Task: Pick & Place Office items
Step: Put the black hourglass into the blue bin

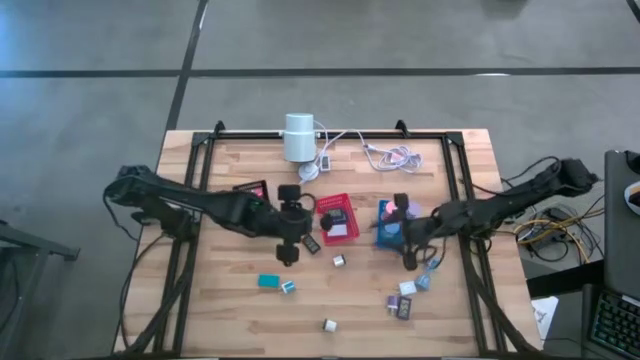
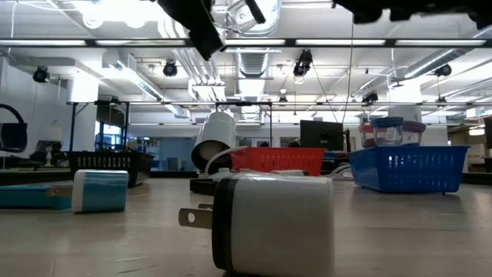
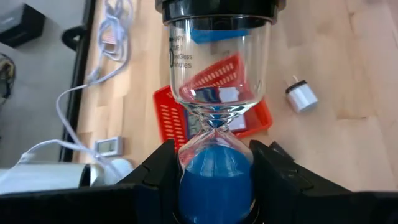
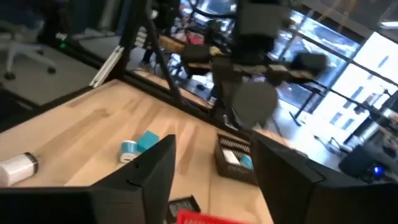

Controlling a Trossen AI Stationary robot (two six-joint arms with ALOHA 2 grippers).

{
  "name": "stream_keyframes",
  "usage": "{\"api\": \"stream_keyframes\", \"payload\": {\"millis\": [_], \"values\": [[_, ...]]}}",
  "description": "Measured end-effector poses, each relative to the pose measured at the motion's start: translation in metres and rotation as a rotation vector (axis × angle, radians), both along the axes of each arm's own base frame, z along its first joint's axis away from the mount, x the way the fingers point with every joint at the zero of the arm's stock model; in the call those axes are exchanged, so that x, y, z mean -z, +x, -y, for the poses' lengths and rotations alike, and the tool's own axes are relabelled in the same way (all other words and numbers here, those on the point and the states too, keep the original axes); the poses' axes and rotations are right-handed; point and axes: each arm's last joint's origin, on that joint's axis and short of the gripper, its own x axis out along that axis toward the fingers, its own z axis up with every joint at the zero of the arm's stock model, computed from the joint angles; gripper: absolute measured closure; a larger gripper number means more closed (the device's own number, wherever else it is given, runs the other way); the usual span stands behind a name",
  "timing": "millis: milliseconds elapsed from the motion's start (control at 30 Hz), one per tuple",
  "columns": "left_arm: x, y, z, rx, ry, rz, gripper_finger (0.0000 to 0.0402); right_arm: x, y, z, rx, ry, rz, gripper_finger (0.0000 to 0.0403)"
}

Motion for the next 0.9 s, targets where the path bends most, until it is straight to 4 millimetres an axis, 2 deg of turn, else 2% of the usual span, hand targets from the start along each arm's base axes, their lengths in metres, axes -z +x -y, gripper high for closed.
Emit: {"api": "stream_keyframes", "payload": {"millis": [233, 433, 900], "values": [[0.002, 0.022, 0.006, 0.033, 0.001, -0.047, 0.0253, -0.009, 0.042, -0.018, 0.053, -0.064, -0.051, 0.0165], [0.006, 0.03, 0.008, 0.048, 0.004, -0.093, 0.0253, -0.007, 0.065, -0.026, 0.081, -0.104, -0.081, 0.0147], [0.011, 0.045, 0.012, 0.067, 0.02, -0.157, 0.0253, -0.007, 0.07, -0.025, 0.141, -0.127, -0.084, 0.0119]]}}
